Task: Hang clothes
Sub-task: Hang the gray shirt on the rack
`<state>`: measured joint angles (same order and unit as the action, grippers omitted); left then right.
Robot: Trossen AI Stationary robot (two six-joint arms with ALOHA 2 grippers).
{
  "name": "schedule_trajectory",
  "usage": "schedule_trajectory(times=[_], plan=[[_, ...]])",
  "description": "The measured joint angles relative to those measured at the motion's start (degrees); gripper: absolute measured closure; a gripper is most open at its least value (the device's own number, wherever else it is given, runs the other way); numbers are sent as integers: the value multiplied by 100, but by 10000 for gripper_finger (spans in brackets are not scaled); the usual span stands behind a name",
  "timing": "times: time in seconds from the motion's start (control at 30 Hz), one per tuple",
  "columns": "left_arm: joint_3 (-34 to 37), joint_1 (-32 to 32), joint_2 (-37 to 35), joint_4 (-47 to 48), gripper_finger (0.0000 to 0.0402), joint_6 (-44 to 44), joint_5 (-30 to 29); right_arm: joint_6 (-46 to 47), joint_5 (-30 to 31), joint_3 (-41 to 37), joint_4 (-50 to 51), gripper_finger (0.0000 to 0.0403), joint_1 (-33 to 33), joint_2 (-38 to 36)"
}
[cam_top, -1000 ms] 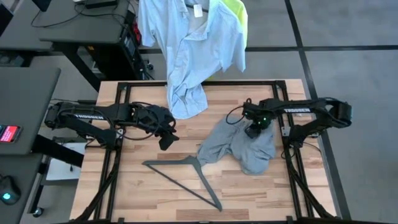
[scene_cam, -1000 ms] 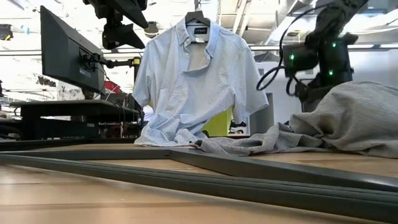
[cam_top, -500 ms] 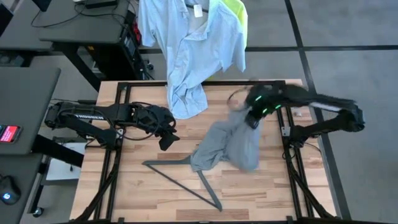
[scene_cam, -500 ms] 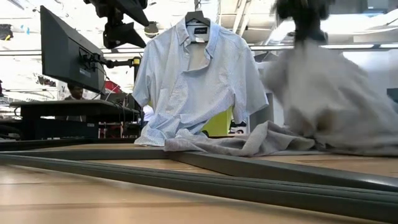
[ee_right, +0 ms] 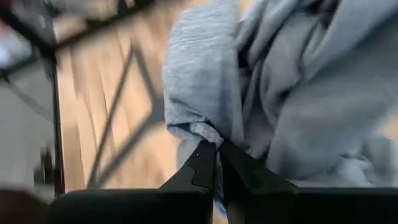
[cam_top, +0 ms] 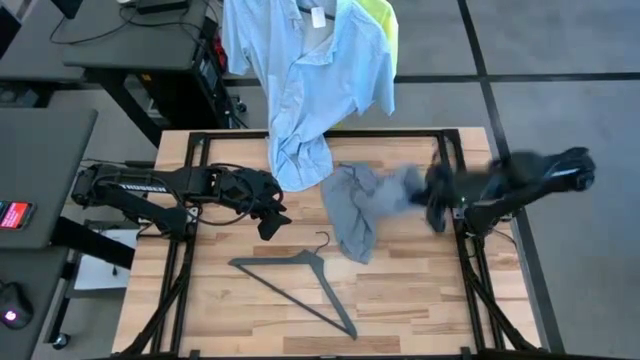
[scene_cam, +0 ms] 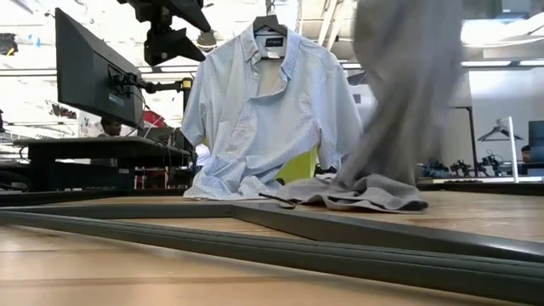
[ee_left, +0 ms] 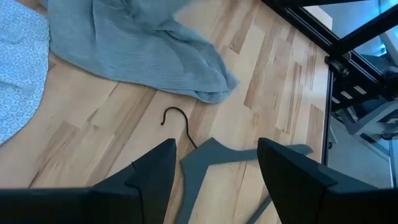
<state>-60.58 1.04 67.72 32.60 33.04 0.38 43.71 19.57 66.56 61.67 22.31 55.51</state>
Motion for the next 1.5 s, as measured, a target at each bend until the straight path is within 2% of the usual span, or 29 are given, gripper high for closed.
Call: schedule_trajectory(times=[0.1, 0.2, 0.27, 0.33, 0.43, 0.53, 0.63, 0.73, 0.83, 0.93, 1.0, 1.07, 1.23, 1.3, 1.4, 1.5], plan=[[0, 2, 0, 0, 194, 0, 2, 1668, -63, -1213, -80, 389, 733, 181], [0, 2, 0, 0, 194, -12, 3, 3328, -479, -2173, -48, 358, 1219, 423], [0, 2, 0, -3, 194, -22, 4, 4083, -884, -2545, -275, 334, 1471, 553], [0, 0, 4, -43, 194, -20, 4, 4430, -1154, -2651, -405, 308, 1664, 580], [-2, 2, 178, -252, 194, -24, 7, 4592, -1181, -2450, -335, 272, 1746, 507], [-2, 1, 550, -797, 194, -130, 28, 4586, -721, -2124, -131, 243, 1652, 383], [-4, -19, 1117, -1682, 194, -299, 345, 4489, -72, -1932, -132, 224, 1502, 302], [-12, -62, 1681, -2442, 194, -289, 776, 4144, 126, -1899, -624, 212, 1338, 279], [-204, -125, 2162, -2491, 194, -309, 844, 3722, 207, -1897, -986, 208, 1291, 402], [-310, -188, 2539, -2335, 194, -426, 864, 3915, 458, -1894, -964, 209, 1188, 766], [-343, -211, 2711, -2242, 194, -490, 979, 4152, 255, -1899, -1066, 212, 1183, 1134], [-345, -221, 2760, -2111, 194, -496, 1082, 4268, -294, -1901, -1481, 215, 1385, 1533], [-348, -221, 2789, -1802, 194, -573, 1141, 4271, -1847, -1899, -3473, 223, 2191, 2362], [-352, -221, 2789, -1803, 194, -582, 1143, 4334, -2204, -1793, -3798, 226, 2385, 2479], [-352, -237, 2789, -1848, 194, -635, 1232, 4335, -2107, -1361, -3349, 231, 2448, 2347], [-352, -260, 2789, -1931, 194, -729, 1292, 4336, -1322, -951, -1853, 238, 2354, 2134]])
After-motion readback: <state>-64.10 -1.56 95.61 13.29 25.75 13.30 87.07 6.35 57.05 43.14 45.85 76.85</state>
